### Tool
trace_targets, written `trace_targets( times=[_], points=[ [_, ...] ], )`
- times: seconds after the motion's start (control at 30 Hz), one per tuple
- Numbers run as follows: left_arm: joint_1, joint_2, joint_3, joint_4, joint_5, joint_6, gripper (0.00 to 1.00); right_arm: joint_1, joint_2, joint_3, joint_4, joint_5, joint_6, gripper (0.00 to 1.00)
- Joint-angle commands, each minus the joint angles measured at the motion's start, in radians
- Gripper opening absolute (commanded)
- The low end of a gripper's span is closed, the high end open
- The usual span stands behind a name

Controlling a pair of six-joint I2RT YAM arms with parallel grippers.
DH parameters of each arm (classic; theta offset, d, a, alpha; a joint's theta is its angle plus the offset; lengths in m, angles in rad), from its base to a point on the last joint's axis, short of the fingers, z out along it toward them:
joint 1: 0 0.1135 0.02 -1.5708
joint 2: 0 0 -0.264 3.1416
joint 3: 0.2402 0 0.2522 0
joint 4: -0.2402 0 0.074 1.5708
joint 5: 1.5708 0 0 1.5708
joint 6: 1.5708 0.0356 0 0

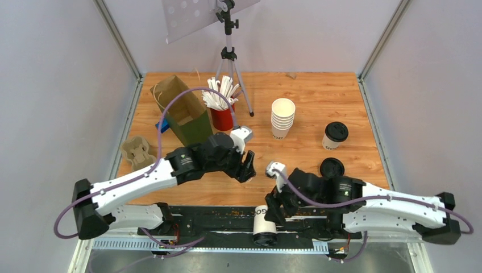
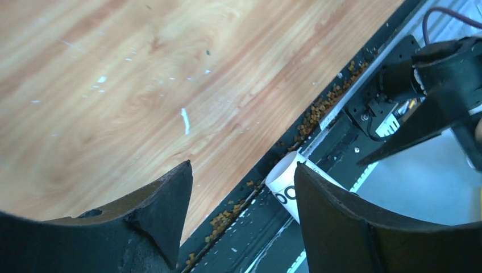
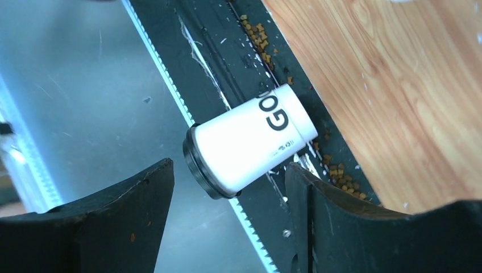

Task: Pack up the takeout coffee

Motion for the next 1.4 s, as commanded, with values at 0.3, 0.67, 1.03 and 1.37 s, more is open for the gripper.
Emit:
trace_targets(
  times=[0.3,0.67,1.03,1.37],
  points=[
    [-0.005,-0.294,0.302,-0.346,-0.405,0.143,1.0,0.427,0.261,0.127,0.181,0.159,-0.636,0.75],
    [-0.004,-0.468,0.23,-0.359,-0.493,0.136,1.0,0.524,0.512,0.183,0.075,0.33,-0.616,0.7],
    [-0.005,-0.485,0.201,-0.358,-0.507,0.128,1.0,0.525,0.644,0.234,0.053,0.357,-0.506,0.57],
    [-0.004,-0.488,0.208,-0.366,-0.511,0.126,1.0,0.525,0.624,0.225,0.088,0.423,-0.37,0.3]
  ],
)
